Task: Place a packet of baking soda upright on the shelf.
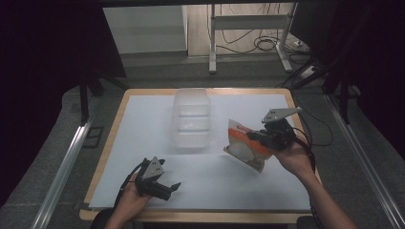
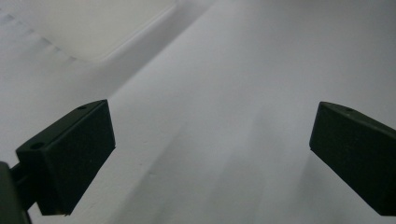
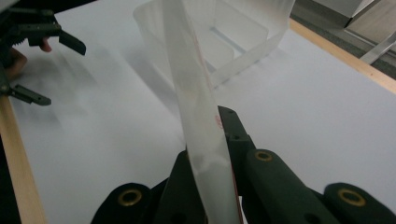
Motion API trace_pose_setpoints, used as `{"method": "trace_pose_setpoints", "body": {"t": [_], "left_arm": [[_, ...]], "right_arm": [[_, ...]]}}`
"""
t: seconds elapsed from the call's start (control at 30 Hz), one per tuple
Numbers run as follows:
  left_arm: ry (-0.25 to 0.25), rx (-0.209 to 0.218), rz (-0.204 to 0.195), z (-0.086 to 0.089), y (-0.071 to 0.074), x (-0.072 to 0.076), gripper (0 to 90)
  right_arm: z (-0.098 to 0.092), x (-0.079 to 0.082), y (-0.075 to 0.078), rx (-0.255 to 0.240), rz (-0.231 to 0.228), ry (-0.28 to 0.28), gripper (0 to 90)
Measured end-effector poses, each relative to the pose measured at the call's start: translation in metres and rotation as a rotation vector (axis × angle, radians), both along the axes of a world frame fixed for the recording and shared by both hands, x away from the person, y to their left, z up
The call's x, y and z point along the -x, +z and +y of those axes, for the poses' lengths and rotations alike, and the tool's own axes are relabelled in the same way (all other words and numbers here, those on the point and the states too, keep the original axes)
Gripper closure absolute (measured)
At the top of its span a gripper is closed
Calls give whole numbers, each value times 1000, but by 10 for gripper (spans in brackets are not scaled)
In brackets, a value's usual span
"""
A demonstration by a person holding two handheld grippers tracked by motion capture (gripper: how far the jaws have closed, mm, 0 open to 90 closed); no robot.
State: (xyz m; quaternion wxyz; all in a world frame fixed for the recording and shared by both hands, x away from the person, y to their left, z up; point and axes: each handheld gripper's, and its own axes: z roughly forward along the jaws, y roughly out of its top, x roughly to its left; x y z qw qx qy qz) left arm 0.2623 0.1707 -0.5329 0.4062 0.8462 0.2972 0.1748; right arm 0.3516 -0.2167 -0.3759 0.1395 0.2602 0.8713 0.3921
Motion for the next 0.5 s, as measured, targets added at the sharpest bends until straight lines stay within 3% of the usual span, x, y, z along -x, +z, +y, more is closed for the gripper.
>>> {"method": "trace_pose_setpoints", "body": {"t": [0.27, 0.5], "left_arm": [[-2, -5, -2, 0, 0, 0, 2], [-3, -2, -6, 1, 1, 0, 2]], "right_arm": [[10, -13, 13, -8, -25, -1, 885], [27, -35, 26, -11, -46, 9, 885]]}}
